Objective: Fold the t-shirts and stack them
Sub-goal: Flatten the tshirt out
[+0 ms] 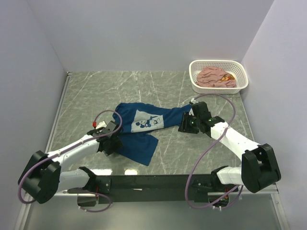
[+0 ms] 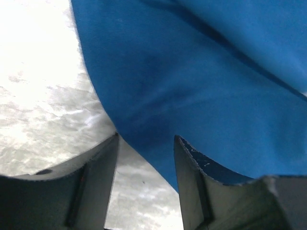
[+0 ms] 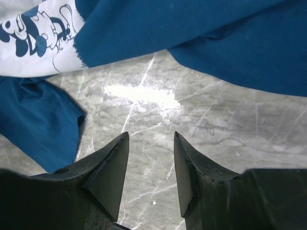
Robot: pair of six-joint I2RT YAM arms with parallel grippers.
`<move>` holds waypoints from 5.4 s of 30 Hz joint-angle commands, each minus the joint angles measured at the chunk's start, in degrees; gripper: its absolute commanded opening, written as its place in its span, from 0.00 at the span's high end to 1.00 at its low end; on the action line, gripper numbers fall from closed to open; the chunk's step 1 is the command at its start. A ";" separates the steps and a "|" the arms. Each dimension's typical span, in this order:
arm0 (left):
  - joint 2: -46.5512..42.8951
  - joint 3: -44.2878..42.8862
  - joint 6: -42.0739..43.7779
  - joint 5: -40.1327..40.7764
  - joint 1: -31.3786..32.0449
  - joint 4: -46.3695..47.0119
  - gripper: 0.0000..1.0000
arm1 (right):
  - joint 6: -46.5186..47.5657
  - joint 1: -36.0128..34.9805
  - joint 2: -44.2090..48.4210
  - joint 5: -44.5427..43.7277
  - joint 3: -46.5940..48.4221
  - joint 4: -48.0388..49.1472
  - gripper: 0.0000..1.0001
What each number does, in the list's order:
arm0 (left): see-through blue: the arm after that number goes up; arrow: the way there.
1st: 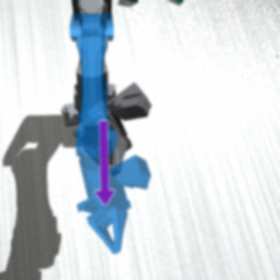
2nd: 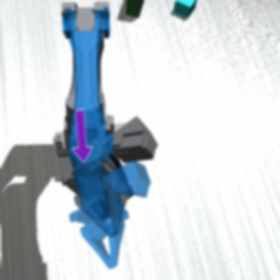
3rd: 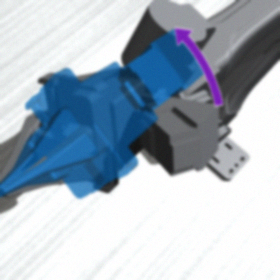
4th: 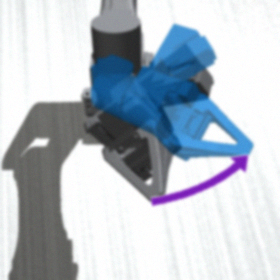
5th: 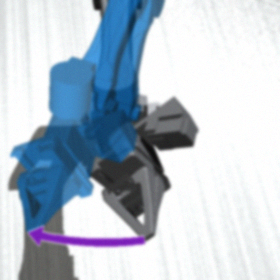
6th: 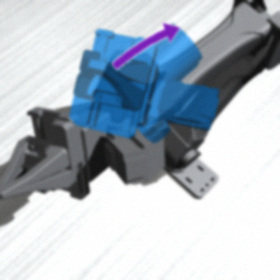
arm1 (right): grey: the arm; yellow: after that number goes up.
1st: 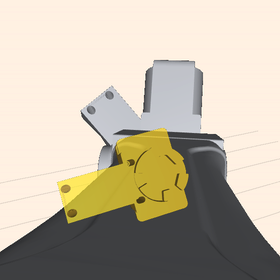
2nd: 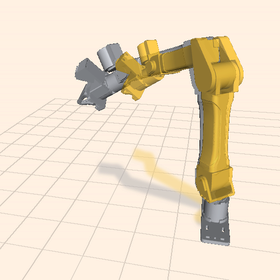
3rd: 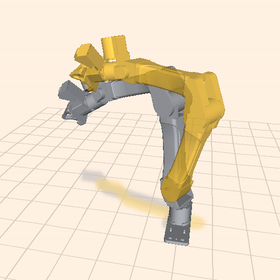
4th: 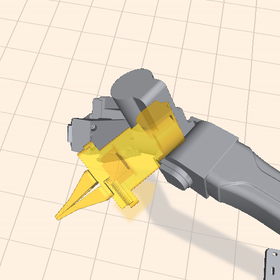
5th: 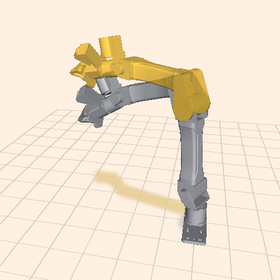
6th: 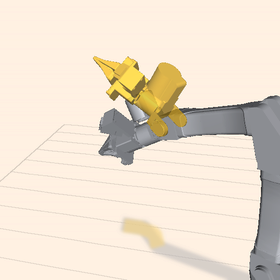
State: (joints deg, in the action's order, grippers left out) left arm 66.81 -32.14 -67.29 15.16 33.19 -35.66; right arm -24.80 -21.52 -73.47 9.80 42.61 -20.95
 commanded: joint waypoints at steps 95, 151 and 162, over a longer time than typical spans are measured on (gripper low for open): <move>-7.30 -40.63 33.10 -9.88 -37.85 -12.68 0.99 | -6.14 26.62 19.94 -1.90 17.77 -12.71 1.00; -19.99 -14.72 29.32 -21.74 -36.98 -10.41 0.40 | -9.30 6.85 19.81 -2.67 -4.65 -14.84 0.54; 2.68 -11.80 20.18 -15.33 -21.06 4.71 0.46 | -7.29 1.65 -3.93 -8.22 -0.95 -5.07 0.57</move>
State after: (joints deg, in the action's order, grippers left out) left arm 65.12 -42.54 -43.81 -2.46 11.14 -37.74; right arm -33.15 -19.40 -74.13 5.04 38.63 -30.96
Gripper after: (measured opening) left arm 0.550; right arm 0.435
